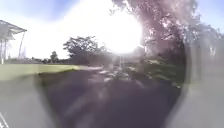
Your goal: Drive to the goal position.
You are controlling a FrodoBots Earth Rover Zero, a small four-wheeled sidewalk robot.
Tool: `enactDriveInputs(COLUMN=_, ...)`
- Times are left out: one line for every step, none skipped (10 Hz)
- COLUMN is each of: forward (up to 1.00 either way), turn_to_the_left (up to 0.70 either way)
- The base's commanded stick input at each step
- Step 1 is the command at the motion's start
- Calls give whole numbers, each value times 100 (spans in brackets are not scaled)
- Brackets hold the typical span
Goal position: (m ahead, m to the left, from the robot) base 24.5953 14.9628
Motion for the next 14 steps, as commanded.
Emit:
enactDriveInputs(forward=85, turn_to_the_left=-34)
enactDriveInputs(forward=85, turn_to_the_left=-13)
enactDriveInputs(forward=85, turn_to_the_left=-8)
enactDriveInputs(forward=85, turn_to_the_left=-2)
enactDriveInputs(forward=85, turn_to_the_left=0)
enactDriveInputs(forward=85, turn_to_the_left=0)
enactDriveInputs(forward=85, turn_to_the_left=0)
enactDriveInputs(forward=85, turn_to_the_left=0)
enactDriveInputs(forward=85, turn_to_the_left=0)
enactDriveInputs(forward=85, turn_to_the_left=0)
enactDriveInputs(forward=85, turn_to_the_left=0)
enactDriveInputs(forward=85, turn_to_the_left=0)
enactDriveInputs(forward=85, turn_to_the_left=0)
enactDriveInputs(forward=85, turn_to_the_left=0)
